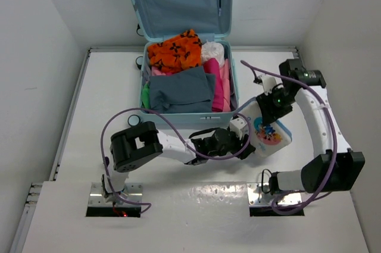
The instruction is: Pack the luggage
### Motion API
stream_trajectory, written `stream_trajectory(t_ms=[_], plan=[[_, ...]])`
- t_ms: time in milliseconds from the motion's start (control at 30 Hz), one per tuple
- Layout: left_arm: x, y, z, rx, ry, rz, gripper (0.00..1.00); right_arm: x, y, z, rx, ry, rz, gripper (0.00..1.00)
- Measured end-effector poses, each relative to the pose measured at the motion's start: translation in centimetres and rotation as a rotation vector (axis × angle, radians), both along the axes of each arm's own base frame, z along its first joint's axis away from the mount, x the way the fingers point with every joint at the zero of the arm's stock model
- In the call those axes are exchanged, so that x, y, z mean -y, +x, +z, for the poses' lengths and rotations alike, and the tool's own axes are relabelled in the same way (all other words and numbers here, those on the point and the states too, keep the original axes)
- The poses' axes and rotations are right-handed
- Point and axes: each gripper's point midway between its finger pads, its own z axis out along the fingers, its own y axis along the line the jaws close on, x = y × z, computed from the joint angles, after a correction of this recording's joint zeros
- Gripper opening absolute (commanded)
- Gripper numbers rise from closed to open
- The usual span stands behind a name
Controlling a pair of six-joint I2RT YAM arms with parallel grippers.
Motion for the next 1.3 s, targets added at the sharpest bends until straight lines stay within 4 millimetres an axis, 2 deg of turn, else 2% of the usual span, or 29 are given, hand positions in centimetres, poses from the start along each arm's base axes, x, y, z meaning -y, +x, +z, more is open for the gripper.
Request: stream_trajectory(t_ms=[100, 167, 200, 233, 267, 300, 333, 367, 400, 433, 467, 533, 567, 600, 633, 700, 767, 800, 867, 967, 1000, 1067, 1133, 1167, 1233, 1300], plan=[[-0.2, 0.0, 3.0, 0.045, -0.035, -0.011, 0.31, -1.1, 2.3, 3.4, 0.089, 0.017, -0.006, 0.0], [-0.6, 0.2, 6.7, 0.095, -0.087, -0.016, 0.31, -3.1, 5.3, 6.7, 0.2, 0.076, 0.012, 0.0], [-0.8, 0.4, 9.3, 0.132, -0.134, -0.01, 0.32, -5.1, 6.9, 8.2, 0.253, 0.142, 0.036, 0.0], [-1.1, 1.3, 13.2, 0.191, -0.208, 0.017, 0.32, -7.1, 7.8, 9.6, 0.27, 0.205, 0.061, 0.0], [-2.0, 2.6, 18.0, 0.248, -0.298, 0.061, 0.32, -9.7, 8.6, 10.6, 0.271, 0.271, 0.105, 0.0], [-3.7, 4.1, 22.7, 0.298, -0.382, 0.117, 0.32, -12.2, 9.4, 11.2, 0.267, 0.325, 0.15, 0.0], [-6.5, 6.0, 28.0, 0.348, -0.474, 0.194, 0.36, -15.1, 10.2, 11.6, 0.254, 0.378, 0.193, 0.0], [-10.4, 8.0, 32.7, 0.402, -0.558, 0.287, 0.36, -17.8, 11.2, 11.4, 0.235, 0.419, 0.233, 0.0], [-14.2, 9.7, 35.9, 0.445, -0.613, 0.378, 0.36, -20.0, 12.1, 10.8, 0.21, 0.445, 0.264, 0.0], [-17.6, 11.1, 37.8, 0.48, -0.641, 0.461, 0.36, -21.7, 13.0, 10.0, 0.187, 0.462, 0.283, 0.0], [-21.2, 12.5, 39.0, 0.51, -0.654, 0.551, 0.36, -23.4, 14.1, 9.1, 0.167, 0.479, 0.297, 0.05], [-26.9, 15.2, 38.9, 0.545, -0.618, 0.7, 0.43, -25.9, 16.5, 6.2, 0.13, 0.489, 0.301, 0.17], [-28.7, 16.1, 38.1, 0.551, -0.584, 0.745, 0.46, -26.6, 17.4, 4.8, 0.107, 0.485, 0.292, 0.32], [-30.3, 17.2, 36.9, 0.55, -0.539, 0.787, 0.49, -26.8, 18.0, 3.8, 0.091, 0.482, 0.272, 0.37], [-31.3, 18.3, 35.4, 0.537, -0.488, 0.807, 0.6, -26.6, 18.4, 2.8, 0.073, 0.474, 0.247, 0.43], [-32.6, 20.2, 32.2, 0.488, -0.369, 0.816, 0.67, -25.1, 18.4, 2.3, 0.057, 0.469, 0.191, 0.58], [-32.8, 21.1, 29.6, 0.43, -0.28, 0.776, 0.71, -21.8, 17.4, 3.2, 0.052, 0.468, 0.105, 0.63], [-32.3, 21.0, 28.7, 0.406, -0.253, 0.737, 0.71, -19.6, 16.7, 4.4, 0.059, 0.472, 0.05, 0.63], [-30.8, 20.3, 27.3, 0.364, -0.22, 0.651, 0.7, -14.8, 16.3, 8.3, 0.147, 0.496, -0.061, 0.66], [-27.8, 18.5, 25.8, 0.306, -0.189, 0.512, 0.74, -7.3, 15.3, 14.3, 0.354, 0.464, -0.222, 0.78], [-26.8, 17.9, 25.7, 0.291, -0.178, 0.47, 0.77, -5.4, 14.6, 15.8, 0.418, 0.43, -0.258, 0.83], [-24.1, 16.8, 25.8, 0.262, -0.152, 0.375, 0.81, -2.7, 13.0, 16.9, 0.486, 0.343, -0.284, 0.85], [-21.4, 15.9, 26.3, 0.237, -0.134, 0.274, 0.84, -0.2, 11.3, 15.8, 0.482, 0.25, -0.299, 0.85], [-20.2, 15.4, 26.6, 0.224, -0.141, 0.231, 0.84, 1.0, 10.8, 14.6, 0.462, 0.208, -0.307, 0.85], [-17.9, 13.6, 26.1, 0.172, -0.179, 0.152, 0.86, 4.4, 9.5, 11.1, 0.371, 0.118, -0.358, 0.85], [-16.3, 11.4, 23.9, 0.126, -0.217, 0.099, 0.87, 7.7, 9.1, 7.2, 0.251, 0.059, -0.406, 0.89]])
